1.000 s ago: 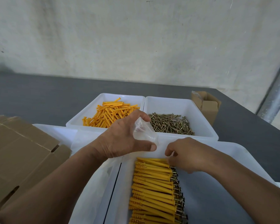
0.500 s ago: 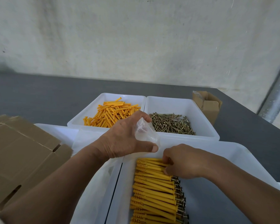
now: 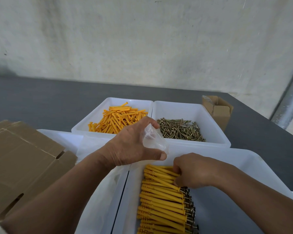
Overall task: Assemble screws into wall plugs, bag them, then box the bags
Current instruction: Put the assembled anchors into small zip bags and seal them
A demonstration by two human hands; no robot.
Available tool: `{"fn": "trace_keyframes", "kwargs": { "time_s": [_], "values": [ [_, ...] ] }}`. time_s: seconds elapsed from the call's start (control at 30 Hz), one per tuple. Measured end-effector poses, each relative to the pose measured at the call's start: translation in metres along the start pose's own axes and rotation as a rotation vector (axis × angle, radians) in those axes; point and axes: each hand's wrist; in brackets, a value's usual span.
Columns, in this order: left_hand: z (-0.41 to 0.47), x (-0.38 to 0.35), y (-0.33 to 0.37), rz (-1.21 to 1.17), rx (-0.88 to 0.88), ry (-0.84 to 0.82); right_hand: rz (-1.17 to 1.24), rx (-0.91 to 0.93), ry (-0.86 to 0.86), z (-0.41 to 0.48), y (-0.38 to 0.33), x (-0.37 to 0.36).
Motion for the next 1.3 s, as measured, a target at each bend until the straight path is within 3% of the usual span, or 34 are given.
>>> {"fn": "trace_keyframes", "kwargs": {
  "time_s": [0.37,0.57,0.8,1.13,1.3],
  "values": [
    [0.0,0.001,0.0,0.004,0.005,0.004,0.075,0.082,0.113,0.002,0.003,-0.001],
    [0.0,0.001,-0.001,-0.005,0.005,-0.002,0.335,0.07,0.214,0.0,0.008,0.008],
    [0.0,0.001,-0.003,-0.017,0.011,0.022,0.394,0.025,0.493,-0.002,0.008,0.019],
    [0.001,0.002,-0.005,0.017,0.022,0.038,0.734,0.048,0.895,-0.014,0.025,0.038],
    [0.0,0.002,-0.003,0.026,0.022,0.043,0.995,0.172,0.907,-0.013,0.024,0.039]
  ]
}}
Point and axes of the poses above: each hand's wrist, its own z-axis towards the middle knuckle, its own x-axis out of the back of the hand, y = z × x, and after that the axes turned 3 degrees about z, right-handed
